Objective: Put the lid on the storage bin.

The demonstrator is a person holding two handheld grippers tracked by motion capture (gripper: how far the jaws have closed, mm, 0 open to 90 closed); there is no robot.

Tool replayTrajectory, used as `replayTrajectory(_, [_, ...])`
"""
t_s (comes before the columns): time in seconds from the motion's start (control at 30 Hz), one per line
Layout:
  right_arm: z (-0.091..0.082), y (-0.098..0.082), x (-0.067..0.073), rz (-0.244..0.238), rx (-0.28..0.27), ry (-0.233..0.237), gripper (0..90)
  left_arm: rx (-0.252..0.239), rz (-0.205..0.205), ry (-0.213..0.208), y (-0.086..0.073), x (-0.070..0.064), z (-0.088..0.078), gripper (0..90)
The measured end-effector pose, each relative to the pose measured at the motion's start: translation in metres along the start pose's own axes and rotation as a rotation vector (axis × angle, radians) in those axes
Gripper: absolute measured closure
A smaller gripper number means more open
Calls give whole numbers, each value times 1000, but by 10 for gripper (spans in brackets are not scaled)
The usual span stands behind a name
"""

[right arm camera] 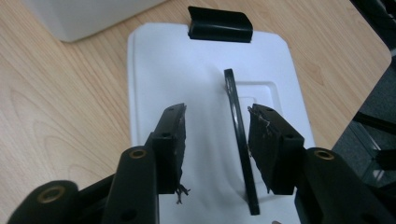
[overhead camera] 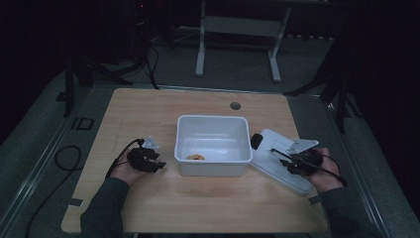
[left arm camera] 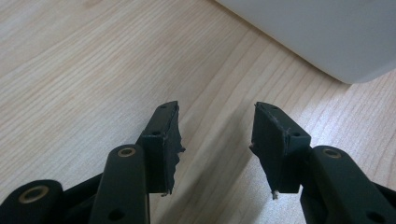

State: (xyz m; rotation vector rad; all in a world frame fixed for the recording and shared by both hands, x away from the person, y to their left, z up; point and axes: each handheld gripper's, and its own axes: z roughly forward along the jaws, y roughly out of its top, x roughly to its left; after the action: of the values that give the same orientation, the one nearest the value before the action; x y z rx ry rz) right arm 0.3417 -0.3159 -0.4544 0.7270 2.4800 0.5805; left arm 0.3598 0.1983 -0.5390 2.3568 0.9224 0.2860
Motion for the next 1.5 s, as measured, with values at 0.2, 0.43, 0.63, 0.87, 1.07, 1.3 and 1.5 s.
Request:
replayTrajectory(0.2, [2, 2, -8, -8, 35, 14, 621, -1, -7, -2, -3, 1, 1, 516])
replayTrajectory(0.43, [7, 5, -14, -18, 75, 18, 650, -7, -10, -3, -4, 0, 3, 515])
replayTrajectory(0.63, [10, 6, -20, -16, 92, 15, 646, -9, -2, 1, -4, -1, 3, 509])
replayTrajectory(0.87, [13, 9, -23, -27, 107, 20, 643, -13, 0, 6, -4, -2, 3, 506])
replayTrajectory(1.07, [18, 12, -23, -35, 127, 30, 628, -10, 1, 7, -4, -2, 3, 507])
replayTrajectory(1.3, [26, 15, -24, -53, 163, 45, 621, -11, 3, 6, -4, -2, 3, 507])
replayTrajectory(1.5, [30, 18, -24, -58, 183, 53, 609, -13, 2, 5, -5, -2, 3, 505])
